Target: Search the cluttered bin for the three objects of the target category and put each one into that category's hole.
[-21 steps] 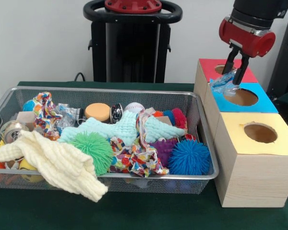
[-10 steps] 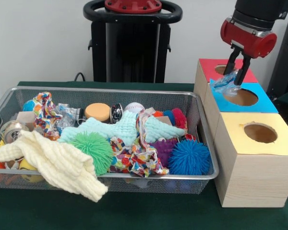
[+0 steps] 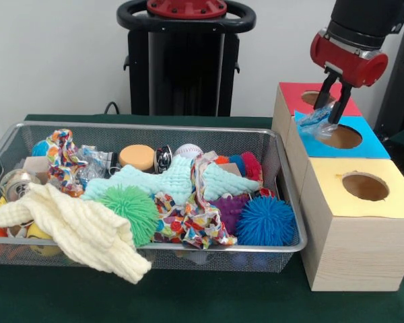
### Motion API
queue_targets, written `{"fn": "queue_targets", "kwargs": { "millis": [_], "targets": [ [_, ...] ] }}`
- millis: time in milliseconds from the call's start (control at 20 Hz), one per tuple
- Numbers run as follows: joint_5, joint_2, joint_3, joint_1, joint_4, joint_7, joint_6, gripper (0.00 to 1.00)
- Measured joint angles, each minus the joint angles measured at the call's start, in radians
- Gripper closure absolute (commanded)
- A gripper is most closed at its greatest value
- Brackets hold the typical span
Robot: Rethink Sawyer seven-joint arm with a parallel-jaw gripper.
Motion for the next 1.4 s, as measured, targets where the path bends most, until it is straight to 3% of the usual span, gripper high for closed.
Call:
{"fn": "queue_targets", "kwargs": {
  "millis": [1400],
  "targets": [
    [0.025,0.048,-0.001,0.053,-0.055,0.0,0.0,1.0]
  ]
}}
